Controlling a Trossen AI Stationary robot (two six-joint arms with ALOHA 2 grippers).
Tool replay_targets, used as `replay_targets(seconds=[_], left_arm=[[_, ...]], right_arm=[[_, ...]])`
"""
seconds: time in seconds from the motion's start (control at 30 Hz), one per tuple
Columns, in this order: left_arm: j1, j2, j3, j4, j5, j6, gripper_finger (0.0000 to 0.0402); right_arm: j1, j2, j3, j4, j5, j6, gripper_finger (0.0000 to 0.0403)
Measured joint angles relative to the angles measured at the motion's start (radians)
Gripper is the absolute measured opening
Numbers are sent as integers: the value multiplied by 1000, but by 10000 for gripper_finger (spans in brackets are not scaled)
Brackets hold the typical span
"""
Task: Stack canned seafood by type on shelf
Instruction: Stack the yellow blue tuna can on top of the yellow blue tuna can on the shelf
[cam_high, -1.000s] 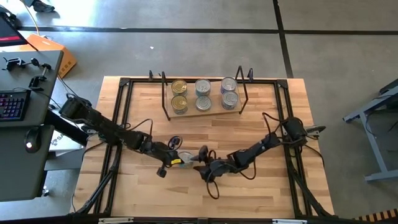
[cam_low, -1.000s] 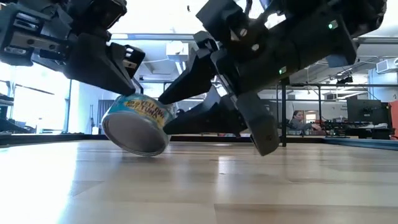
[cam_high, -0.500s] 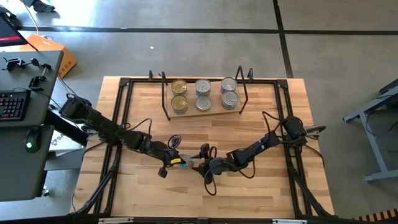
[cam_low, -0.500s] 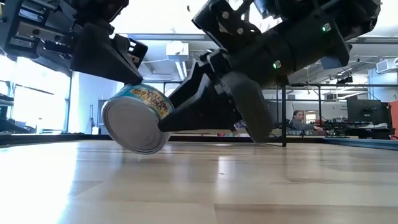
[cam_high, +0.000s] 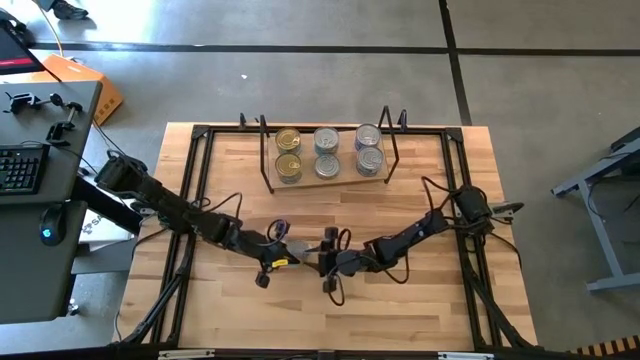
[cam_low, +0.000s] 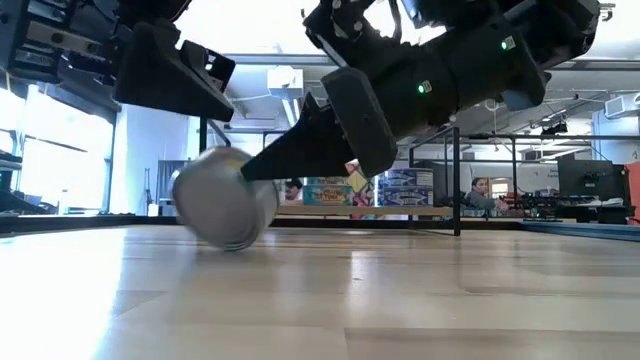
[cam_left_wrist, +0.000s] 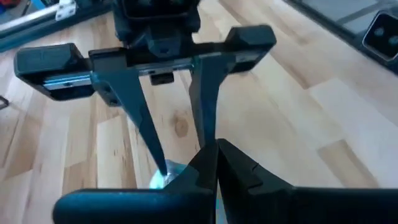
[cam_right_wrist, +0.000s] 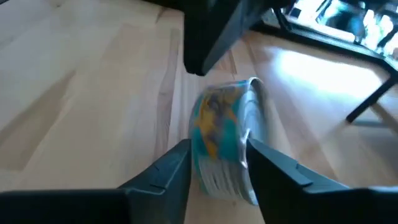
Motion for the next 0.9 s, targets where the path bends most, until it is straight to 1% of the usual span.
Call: replay_targets(seconds=[0.07, 0.1, 0.2, 0.27, 0.3, 0.33, 0.4, 0.43, 0.53, 0.63, 0.7, 0.77, 0.83, 0.9], left_arm=[[0, 0, 0, -27, -26, -5, 1], [0, 0, 0, -41, -58, -27, 1], [1, -6, 0, -56, -204, -74, 0], [2, -17, 0, -53, -268, -55, 1], [2, -25, 0, -56, -277, -29, 3], [1, -32, 0, -60, -272, 3, 8], [-6, -42, 0, -81, -223, 62, 23], [-7, -43, 0, -105, -201, 72, 33], [-4, -37, 0, -219, -151, 39, 72], [22, -7, -1, -298, -151, -13, 111], [37, 25, -1, -293, -143, -1, 132], [49, 68, -1, -285, -131, 66, 147], [60, 112, 1, -263, -140, 150, 156], [63, 149, 4, -239, -146, 199, 156]], right_arm=[[0, 1, 0, -2, -1, 43, 135], [0, 1, 0, -1, -1, 64, 130], [0, 1, 0, 2, 4, 111, 114], [0, 1, 0, -2, 15, 135, 105], [0, 1, 0, -1, 18, 148, 101], [0, 1, 0, 0, 19, 152, 97], [0, 1, 0, 0, 19, 164, 92], [0, 1, 0, 1, 19, 195, 90], [-1, 1, 0, 24, 10, 300, 87], [-14, 1, 0, 51, -30, 316, 87], [-21, 1, 0, 56, -60, 308, 87], [-24, 0, 0, 82, -79, 307, 87], [-14, -18, 0, 93, -88, 280, 87], [11, -56, 1, 82, -87, 222, 87]])
